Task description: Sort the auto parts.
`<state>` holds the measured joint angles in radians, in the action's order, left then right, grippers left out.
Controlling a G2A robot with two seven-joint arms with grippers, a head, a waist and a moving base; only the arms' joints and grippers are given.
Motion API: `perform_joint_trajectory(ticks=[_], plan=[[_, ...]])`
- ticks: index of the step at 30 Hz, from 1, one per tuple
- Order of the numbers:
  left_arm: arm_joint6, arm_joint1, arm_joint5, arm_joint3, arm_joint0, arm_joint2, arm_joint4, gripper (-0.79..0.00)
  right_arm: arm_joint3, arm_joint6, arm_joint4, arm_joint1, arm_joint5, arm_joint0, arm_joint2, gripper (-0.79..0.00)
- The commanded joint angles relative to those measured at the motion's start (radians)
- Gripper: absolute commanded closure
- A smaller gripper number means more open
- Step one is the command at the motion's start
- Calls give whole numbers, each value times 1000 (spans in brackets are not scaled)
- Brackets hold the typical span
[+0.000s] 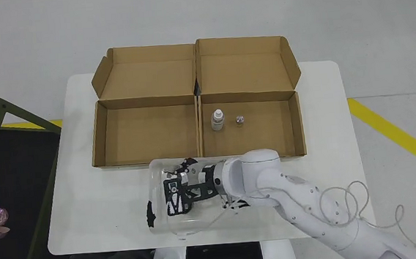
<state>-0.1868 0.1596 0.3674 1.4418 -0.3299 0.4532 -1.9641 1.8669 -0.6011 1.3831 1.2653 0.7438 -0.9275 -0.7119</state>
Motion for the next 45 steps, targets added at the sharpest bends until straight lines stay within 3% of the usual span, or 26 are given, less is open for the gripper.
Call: perform_joint_trajectory(ticks=[1,9,27,45], plan=[[0,0,0,0,0,0,0,-785,11,7,0,-4,2,-7,-19,0],[0,0,0,0,0,0,0,-785,44,51,-8,-18,-4,-25,-97,0],[0,0,0,0,0,0,0,-785,-43,133,-59,-17,-51,13,-173,0],[0,0,0,0,0,0,0,-785,-310,159,-105,43,-136,187,-62,0]])
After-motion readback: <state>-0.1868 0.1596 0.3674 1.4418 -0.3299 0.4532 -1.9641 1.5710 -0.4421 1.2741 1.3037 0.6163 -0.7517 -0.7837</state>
